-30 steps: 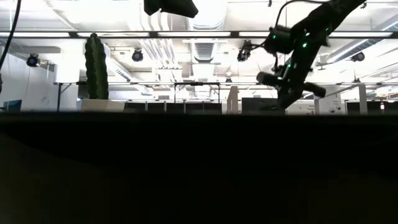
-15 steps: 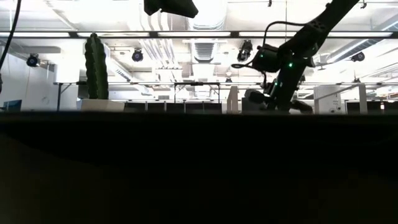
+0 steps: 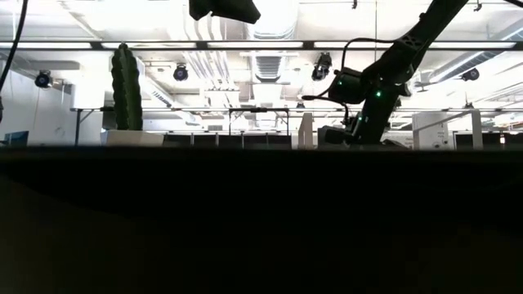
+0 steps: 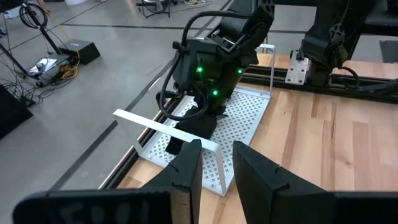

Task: Pick & Place Mini shaped plates
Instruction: Put the black distorted square plate on the shelf, then stack the black square plate on top of the other black square plate on the shelf

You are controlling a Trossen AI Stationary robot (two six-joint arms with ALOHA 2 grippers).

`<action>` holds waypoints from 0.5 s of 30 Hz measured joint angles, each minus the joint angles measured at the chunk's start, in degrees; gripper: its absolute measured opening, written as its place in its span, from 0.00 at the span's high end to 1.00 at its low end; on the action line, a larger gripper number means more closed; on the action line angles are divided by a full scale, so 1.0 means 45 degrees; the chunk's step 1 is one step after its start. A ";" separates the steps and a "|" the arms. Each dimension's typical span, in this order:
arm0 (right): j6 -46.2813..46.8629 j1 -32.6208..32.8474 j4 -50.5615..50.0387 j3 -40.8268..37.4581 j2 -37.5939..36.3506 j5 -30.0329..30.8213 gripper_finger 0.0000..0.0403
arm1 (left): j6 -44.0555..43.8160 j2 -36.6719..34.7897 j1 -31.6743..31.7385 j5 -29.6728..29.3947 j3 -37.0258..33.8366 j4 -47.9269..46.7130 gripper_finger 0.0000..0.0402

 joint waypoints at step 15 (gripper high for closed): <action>-0.0012 -0.0010 0.0043 -0.0005 -0.0683 -0.0422 0.69 | 0.0000 0.0000 0.0002 -0.0002 0.0000 -0.0063 0.79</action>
